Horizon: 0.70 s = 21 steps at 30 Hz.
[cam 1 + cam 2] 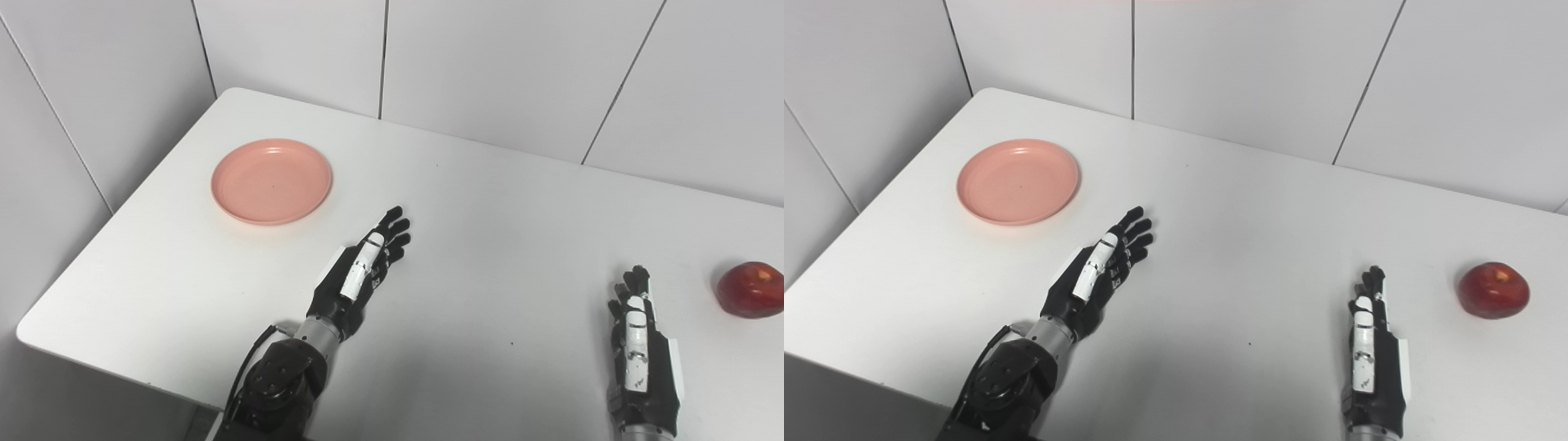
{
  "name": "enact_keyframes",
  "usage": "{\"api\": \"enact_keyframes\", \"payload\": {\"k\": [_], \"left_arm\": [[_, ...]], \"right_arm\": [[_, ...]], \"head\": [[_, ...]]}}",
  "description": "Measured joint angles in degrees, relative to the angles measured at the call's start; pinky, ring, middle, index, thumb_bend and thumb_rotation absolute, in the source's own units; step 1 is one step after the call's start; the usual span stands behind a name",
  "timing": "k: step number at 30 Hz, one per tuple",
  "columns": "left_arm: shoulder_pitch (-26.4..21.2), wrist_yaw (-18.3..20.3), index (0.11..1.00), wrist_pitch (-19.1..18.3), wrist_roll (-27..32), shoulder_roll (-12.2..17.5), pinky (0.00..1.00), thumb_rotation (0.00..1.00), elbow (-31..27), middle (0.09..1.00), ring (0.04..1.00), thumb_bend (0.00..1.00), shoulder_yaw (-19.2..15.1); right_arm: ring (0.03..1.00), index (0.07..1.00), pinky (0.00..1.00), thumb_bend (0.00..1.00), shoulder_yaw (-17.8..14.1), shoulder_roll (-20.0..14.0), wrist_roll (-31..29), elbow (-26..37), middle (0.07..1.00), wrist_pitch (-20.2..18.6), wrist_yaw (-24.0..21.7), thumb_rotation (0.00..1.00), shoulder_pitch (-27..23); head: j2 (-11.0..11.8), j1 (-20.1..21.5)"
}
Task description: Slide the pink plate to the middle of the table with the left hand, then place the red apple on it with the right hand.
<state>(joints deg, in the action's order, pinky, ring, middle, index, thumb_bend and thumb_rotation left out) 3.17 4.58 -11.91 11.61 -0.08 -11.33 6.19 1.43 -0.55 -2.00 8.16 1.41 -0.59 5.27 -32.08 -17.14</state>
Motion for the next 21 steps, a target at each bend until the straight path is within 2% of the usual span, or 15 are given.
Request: {"api": "enact_keyframes", "payload": {"k": [8, 21], "left_arm": [[0.0, 0.1, 0.939, 0.2, 0.0, -0.2, 0.96, 1.00, 0.1, 0.956, 0.951, 0.36, 0.8], [-0.2, 1.2, 0.927, 0.4, 0.3, -0.1, 0.96, 1.00, 0.3, 0.946, 0.941, 0.36, 0.2]], "right_arm": [[1.000, 1.000, 1.00, 0.16, 0.0, 0.0, 0.4, 0.1, 1.000, 0.0, -0.1, 1.00, 0.0], [1.000, 1.000, 1.00, 0.15, 0.1, 0.1, 0.4, 0.1, 1.000, 0.0, -0.1, 1.00, 0.0]], "head": [[0.4, 0.4], [0.7, 0.4]]}}
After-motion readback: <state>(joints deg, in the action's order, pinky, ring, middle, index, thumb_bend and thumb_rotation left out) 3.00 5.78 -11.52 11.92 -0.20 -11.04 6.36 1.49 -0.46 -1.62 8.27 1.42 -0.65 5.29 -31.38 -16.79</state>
